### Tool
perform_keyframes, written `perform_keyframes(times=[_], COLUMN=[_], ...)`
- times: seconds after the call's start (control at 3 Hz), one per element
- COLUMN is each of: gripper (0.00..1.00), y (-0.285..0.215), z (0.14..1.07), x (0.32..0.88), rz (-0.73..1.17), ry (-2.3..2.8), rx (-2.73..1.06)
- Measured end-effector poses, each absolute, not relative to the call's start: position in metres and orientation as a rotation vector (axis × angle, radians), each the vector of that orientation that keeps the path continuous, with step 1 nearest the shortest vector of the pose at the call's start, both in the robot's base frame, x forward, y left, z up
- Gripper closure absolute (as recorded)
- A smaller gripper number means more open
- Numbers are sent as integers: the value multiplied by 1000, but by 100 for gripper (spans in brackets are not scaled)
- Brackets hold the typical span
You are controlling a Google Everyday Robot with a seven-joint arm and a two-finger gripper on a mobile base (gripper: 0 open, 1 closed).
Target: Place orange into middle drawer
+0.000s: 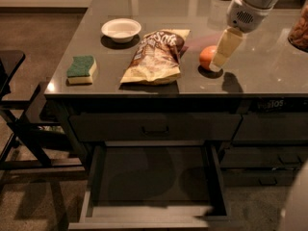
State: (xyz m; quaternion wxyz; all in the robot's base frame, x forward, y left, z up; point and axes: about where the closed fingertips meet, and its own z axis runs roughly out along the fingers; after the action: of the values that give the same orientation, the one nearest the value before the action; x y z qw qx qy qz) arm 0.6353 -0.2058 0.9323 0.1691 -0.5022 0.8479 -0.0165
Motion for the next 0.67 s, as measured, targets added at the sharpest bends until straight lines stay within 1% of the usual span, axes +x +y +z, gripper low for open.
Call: perform_keyframes(times=[0.67], gripper=[0], y=[-206], z=[915], x=[669], rz=[-23], ry=[2434], rx=[-1414])
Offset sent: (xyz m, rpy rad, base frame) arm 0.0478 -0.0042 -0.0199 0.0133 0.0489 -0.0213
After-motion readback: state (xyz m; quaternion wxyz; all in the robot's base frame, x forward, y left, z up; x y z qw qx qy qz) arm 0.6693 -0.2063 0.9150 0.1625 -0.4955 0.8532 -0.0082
